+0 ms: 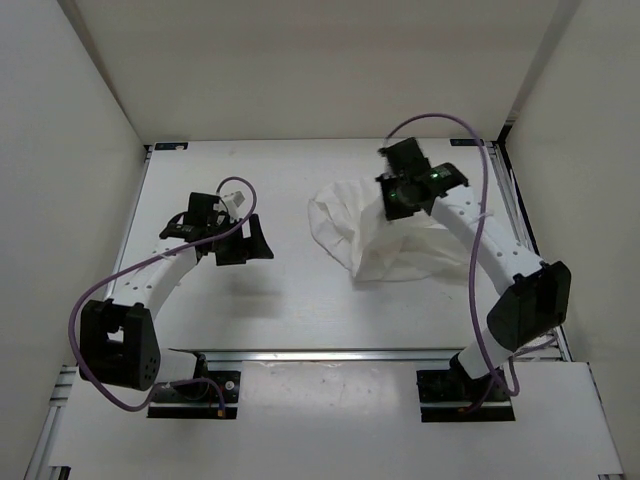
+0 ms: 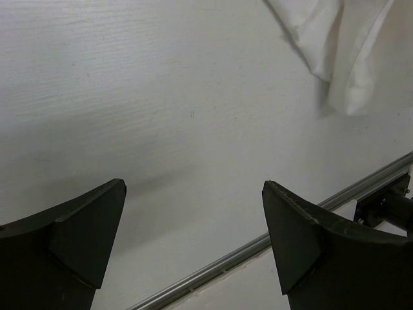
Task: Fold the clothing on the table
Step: Flatten the skirt out
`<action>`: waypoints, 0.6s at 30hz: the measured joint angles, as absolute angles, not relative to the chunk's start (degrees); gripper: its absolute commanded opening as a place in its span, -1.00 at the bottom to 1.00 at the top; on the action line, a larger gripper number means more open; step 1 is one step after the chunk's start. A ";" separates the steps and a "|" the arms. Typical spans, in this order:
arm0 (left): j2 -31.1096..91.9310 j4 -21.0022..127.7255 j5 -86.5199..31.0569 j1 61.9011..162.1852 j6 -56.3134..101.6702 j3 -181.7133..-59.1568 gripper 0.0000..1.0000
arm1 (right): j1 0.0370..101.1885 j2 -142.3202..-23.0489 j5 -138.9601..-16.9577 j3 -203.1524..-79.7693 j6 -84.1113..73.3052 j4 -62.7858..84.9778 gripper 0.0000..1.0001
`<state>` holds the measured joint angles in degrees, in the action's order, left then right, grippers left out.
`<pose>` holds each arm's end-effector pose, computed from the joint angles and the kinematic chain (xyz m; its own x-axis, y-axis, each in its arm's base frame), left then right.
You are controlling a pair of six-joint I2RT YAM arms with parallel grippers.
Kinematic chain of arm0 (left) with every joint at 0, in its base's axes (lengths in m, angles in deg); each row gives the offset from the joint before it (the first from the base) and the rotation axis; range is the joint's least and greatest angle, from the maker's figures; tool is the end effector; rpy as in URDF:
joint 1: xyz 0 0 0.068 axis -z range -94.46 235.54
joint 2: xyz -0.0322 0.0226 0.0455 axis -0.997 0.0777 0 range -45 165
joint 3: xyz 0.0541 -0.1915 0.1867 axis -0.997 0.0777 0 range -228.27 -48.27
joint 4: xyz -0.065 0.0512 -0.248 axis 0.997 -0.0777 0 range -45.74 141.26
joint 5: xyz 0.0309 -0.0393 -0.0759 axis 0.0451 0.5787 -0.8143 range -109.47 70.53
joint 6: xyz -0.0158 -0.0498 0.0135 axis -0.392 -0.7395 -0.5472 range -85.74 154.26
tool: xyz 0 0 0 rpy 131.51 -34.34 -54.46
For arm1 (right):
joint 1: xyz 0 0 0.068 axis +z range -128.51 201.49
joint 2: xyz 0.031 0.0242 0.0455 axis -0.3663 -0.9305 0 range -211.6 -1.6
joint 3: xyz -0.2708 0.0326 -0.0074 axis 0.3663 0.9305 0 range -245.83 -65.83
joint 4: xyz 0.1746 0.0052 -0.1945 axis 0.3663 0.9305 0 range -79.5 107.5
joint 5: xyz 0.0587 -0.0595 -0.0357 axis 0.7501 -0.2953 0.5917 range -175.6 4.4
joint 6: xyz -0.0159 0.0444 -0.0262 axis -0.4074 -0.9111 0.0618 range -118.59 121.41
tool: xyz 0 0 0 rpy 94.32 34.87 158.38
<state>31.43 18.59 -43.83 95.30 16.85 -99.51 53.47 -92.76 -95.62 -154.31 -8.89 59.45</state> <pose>0.2556 -0.0589 0.2301 -0.9071 -0.1206 -0.4033 0.1041 0.8641 -0.4924 0.2921 0.1750 0.3405 -0.7311 -0.2489 -0.6352 -0.3041 0.9524 -0.0231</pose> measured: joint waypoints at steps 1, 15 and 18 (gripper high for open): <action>31.60 18.51 -43.76 95.19 16.89 -99.84 0.97 | 50.72 -92.80 -95.84 -154.31 -9.42 59.89 -1.00; 31.95 18.29 -42.50 95.13 17.68 -100.65 0.97 | 40.67 -96.78 -111.88 -156.43 -11.84 68.13 -0.99; 32.87 18.26 -42.41 95.13 17.75 -101.35 0.97 | 48.21 -103.99 -108.25 -166.75 -10.60 66.79 -0.98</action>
<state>32.87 18.26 -42.41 95.13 17.75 -101.35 48.21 -103.99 -108.25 -166.75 -10.60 66.79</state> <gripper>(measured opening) 0.981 0.090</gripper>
